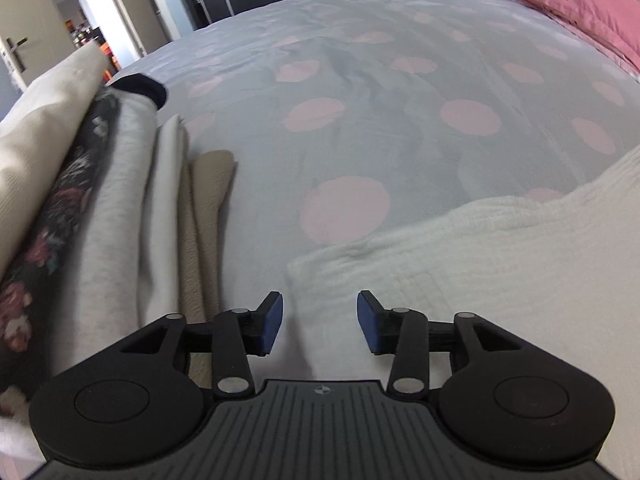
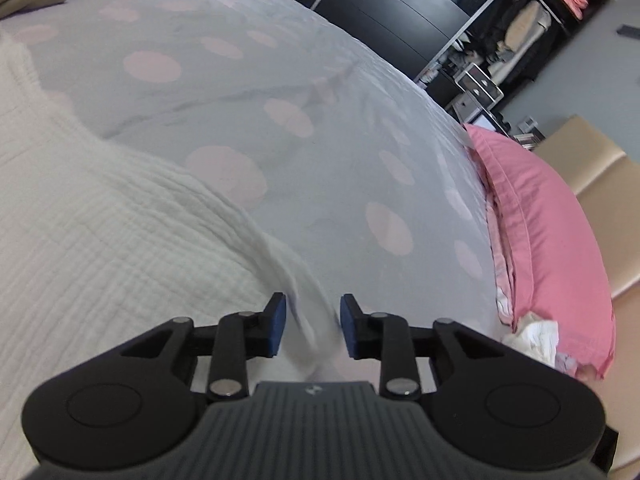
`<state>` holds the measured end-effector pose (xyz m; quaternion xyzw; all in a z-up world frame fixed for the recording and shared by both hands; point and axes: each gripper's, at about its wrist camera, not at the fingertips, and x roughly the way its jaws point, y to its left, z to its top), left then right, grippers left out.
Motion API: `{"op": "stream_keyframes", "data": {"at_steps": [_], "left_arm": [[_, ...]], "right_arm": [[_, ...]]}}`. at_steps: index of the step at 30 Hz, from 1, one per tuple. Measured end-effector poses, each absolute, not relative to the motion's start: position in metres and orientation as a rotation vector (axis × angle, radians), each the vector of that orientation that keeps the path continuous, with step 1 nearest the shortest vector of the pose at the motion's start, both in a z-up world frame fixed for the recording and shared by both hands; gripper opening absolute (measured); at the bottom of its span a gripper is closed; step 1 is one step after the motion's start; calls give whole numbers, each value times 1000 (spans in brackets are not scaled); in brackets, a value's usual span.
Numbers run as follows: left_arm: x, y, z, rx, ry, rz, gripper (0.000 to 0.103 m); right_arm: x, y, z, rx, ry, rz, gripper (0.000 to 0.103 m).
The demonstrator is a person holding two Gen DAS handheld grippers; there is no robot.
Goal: Fold clothes
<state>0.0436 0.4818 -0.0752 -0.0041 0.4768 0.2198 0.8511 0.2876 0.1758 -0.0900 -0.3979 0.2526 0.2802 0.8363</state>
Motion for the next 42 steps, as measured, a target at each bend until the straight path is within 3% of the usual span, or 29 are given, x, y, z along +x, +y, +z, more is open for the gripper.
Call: {"op": "stream_keyframes", "data": {"at_steps": [8, 11, 17, 21, 23, 26, 33, 42], "left_arm": [[-13, 447, -43, 21, 1009, 392, 41], [-41, 419, -33, 85, 998, 331, 48], [-91, 363, -21, 138, 971, 223, 51], [-121, 325, -23, 236, 962, 177, 56], [-133, 305, -31, 309, 962, 159, 57], [-148, 278, -51, 450, 989, 147, 58], [-160, 244, -106, 768, 1068, 205, 58], [-151, 244, -131, 904, 1018, 295, 58]], "right_arm": [[252, 136, -49, -720, 591, 657, 34], [220, 117, -39, -707, 597, 738, 35], [146, 84, -38, -765, 570, 851, 48], [106, 69, -51, -842, 544, 877, 50], [86, 62, -58, -881, 530, 891, 50], [56, 51, -67, -939, 509, 910, 62], [9, 43, -104, -1146, 407, 820, 62], [-5, 56, -144, -1287, 300, 661, 55]]}}
